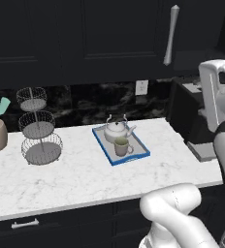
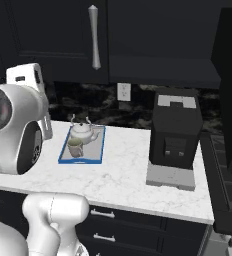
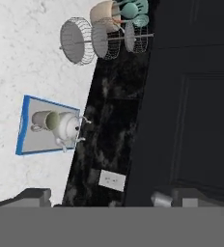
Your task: Pick the kettle from the counter and place it on the tray. Then pick the mug from the cabinet and place it on the tray. Then close the cabinet doors.
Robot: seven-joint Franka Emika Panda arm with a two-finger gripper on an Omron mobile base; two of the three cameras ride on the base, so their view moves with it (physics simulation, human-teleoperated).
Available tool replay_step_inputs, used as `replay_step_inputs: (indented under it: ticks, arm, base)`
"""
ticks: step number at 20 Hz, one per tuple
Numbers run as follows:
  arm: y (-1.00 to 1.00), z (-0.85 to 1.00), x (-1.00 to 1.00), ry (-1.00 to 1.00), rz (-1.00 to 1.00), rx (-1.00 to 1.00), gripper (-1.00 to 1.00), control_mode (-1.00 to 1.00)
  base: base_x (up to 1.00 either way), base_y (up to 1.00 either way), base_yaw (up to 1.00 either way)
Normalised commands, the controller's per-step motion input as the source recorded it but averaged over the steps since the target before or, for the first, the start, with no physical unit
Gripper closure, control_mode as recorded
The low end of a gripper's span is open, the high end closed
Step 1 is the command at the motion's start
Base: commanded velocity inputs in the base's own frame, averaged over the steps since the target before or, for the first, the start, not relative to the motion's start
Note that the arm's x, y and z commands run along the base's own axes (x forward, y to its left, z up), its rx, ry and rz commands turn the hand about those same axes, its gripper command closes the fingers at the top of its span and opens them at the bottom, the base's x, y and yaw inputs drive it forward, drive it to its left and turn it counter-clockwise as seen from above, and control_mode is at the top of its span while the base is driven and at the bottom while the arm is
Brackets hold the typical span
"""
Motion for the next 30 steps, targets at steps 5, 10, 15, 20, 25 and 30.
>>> replay_step_inputs:
  ticks: [5, 10, 15, 20, 25, 30]
  arm:
    - [-0.45, 0.00, -0.27, -0.04, -0.49, 0.23, -1.00, -1.00]
    - [-0.46, 0.00, -0.06, -0.06, -0.59, 0.31, -1.00, -1.00]
    - [-0.52, 0.00, 0.02, 0.00, -0.56, 0.35, -1.00, -1.00]
    - [-0.72, 0.00, -0.26, -0.02, -0.22, 0.27, -1.00, -1.00]
    - [-0.79, 0.00, -0.60, -0.04, -0.01, 0.11, -1.00, -1.00]
    - [-0.77, -0.05, -0.40, 0.04, -0.01, 0.00, -1.00, -1.00]
  base:
    - [0.00, 0.00, 0.00]
    - [0.00, 0.00, 0.00]
    - [0.00, 0.00, 0.00]
    - [0.00, 0.00, 0.00]
    - [0.00, 0.00, 0.00]
    - [0.00, 0.00, 0.00]
